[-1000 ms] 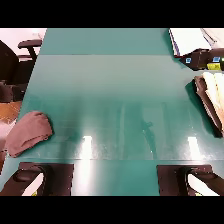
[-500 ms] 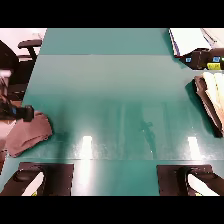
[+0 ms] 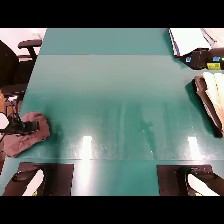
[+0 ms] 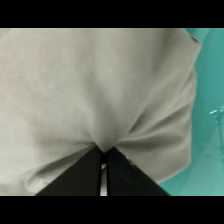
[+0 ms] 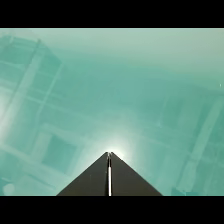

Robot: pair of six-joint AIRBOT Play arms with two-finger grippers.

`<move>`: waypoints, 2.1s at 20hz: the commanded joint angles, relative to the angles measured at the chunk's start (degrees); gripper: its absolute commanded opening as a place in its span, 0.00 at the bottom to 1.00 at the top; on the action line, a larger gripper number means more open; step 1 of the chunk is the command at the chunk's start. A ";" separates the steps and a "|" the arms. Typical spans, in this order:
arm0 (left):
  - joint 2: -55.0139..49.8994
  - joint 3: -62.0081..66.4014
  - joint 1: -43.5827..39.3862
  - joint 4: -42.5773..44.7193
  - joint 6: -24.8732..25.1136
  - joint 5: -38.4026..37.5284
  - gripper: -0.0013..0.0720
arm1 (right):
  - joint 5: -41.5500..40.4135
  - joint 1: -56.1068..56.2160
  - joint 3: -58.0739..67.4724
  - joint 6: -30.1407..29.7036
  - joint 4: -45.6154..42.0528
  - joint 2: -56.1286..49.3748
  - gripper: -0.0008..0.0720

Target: Fold the shirts.

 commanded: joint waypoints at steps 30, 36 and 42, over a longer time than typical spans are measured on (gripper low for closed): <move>-45.00 59.25 -50.95 -26.45 17.53 2.54 0.86 | -1.81 -0.04 19.28 1.22 -0.35 0.02 0.03; -41.07 53.44 -27.69 -31.50 15.65 -10.23 0.87 | -0.55 -0.04 19.28 1.22 -0.35 -0.02 0.03; -41.27 30.67 -27.52 -43.32 19.43 1.07 0.87 | -0.52 -0.04 19.19 1.22 -0.35 -0.11 0.03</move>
